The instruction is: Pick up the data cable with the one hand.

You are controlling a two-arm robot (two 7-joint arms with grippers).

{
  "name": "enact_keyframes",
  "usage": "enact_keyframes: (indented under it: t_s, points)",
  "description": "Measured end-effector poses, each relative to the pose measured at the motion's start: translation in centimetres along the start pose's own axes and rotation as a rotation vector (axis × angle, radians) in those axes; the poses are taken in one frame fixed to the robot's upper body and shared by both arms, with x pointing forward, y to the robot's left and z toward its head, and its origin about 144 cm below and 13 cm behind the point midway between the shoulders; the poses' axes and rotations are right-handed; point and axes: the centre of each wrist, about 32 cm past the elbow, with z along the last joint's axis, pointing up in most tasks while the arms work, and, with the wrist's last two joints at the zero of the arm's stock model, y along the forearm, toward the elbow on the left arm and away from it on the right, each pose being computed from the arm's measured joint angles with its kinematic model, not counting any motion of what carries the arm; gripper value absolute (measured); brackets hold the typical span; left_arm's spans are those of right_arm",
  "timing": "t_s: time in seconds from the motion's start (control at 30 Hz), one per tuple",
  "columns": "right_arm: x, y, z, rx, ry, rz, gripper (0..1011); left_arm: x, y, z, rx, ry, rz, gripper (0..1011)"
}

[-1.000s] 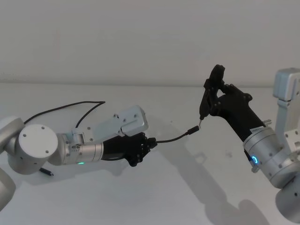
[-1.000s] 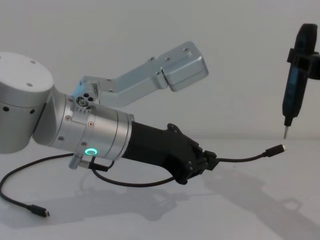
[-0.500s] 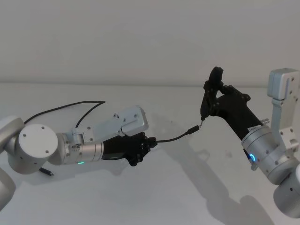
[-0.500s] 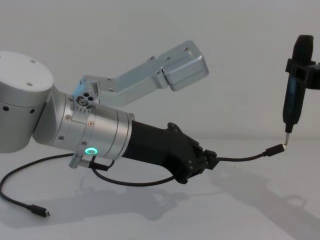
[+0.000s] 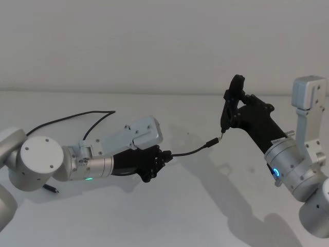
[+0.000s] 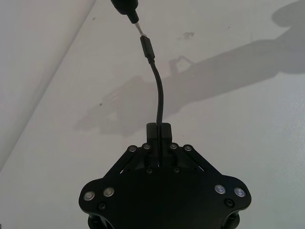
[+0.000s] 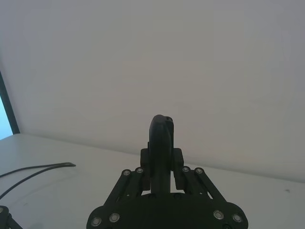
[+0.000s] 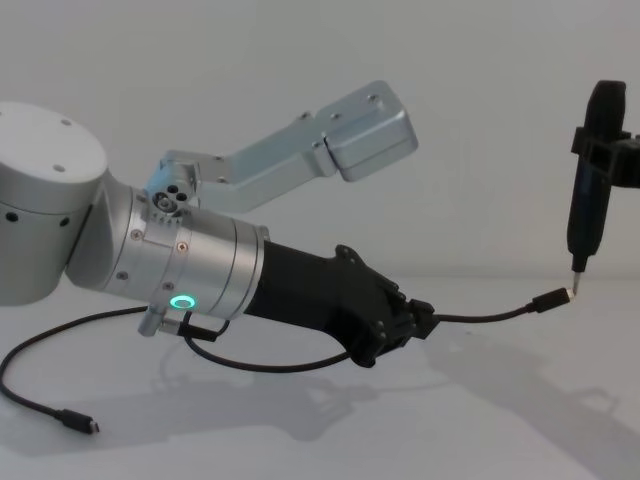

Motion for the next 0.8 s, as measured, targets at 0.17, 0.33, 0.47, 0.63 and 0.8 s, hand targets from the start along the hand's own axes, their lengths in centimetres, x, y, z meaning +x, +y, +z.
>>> enact_keyframes:
  t_s: [0.17, 0.33, 0.47, 0.63, 0.8]
  points:
    - [0.04, 0.04, -0.07, -0.001, -0.001, -0.001, 275, 0.00, 0.00, 0.00, 0.000, 0.000, 0.000, 41]
    - [0.08, 0.07, -0.12, -0.002, -0.001, -0.002, 275, 0.00, 0.00, 0.00, 0.000, 0.000, 0.000, 41]
    - [0.08, 0.09, -0.14, -0.003, -0.001, -0.002, 275, 0.00, 0.00, 0.00, 0.000, 0.000, 0.000, 41]
    - [0.11, 0.10, -0.16, -0.003, -0.001, -0.002, 275, 0.00, 0.00, 0.00, 0.000, 0.000, 0.000, 41]
    - [0.12, 0.11, -0.17, -0.004, -0.001, -0.002, 274, 0.00, 0.00, 0.00, 0.000, 0.000, 0.000, 41]
